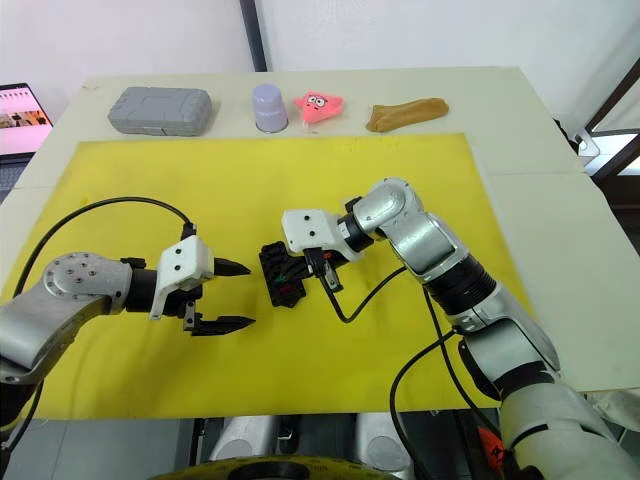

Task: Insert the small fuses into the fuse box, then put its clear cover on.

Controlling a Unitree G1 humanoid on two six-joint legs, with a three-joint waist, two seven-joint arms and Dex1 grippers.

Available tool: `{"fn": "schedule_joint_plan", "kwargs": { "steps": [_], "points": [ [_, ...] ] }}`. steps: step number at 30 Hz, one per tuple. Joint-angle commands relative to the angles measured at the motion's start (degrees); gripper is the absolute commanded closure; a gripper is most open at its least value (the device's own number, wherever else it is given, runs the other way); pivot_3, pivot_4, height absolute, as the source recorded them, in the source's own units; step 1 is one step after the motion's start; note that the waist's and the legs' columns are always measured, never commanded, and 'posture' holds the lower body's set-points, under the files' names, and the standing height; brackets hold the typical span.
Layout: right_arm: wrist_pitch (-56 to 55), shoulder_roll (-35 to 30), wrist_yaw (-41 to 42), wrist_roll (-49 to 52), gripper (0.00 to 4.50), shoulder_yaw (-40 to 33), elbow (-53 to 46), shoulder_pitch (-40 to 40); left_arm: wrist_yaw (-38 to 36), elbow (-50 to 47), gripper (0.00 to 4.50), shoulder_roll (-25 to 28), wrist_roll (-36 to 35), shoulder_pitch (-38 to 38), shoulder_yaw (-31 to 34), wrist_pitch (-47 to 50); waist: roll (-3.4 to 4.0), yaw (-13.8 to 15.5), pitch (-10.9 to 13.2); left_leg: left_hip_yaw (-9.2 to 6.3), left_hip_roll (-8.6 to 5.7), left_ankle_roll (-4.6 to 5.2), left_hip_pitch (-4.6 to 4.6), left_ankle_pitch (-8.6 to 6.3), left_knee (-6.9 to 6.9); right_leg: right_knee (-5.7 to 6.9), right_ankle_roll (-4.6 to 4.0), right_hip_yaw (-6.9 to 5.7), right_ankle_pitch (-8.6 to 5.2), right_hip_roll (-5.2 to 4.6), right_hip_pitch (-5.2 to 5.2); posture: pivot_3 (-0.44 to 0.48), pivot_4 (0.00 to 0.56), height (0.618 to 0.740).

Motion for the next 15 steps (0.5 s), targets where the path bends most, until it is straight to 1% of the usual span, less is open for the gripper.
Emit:
{"fn": "schedule_joint_plan", "kwargs": {
  "steps": [1,15],
  "points": [
    [-0.62,0.34,0.05,0.34,4.48,-0.99,-1.88,-1.36,-0.12,-1.2,0.0,-0.13,-0.1,-0.36,0.88,-1.13,0.0,0.0,0.0,0.0,0.0,0.0,0.0,0.0,0.0,0.0,0.0,0.0,0.0,0.0,0.0,0.0,0.15,0.731],
    [-5.11,0.65,0.24,-3.48,4.48,0.95,1.06,-1.18,0.02,-1.37,0.0,-0.15,-0.07,-0.23,0.97,-1.17,0.0,0.0,0.0,0.0,0.0,0.0,0.0,0.0,0.0,0.0,0.0,0.0,0.0,0.01,0.0,0.0,0.15,0.731]
  ]
}}
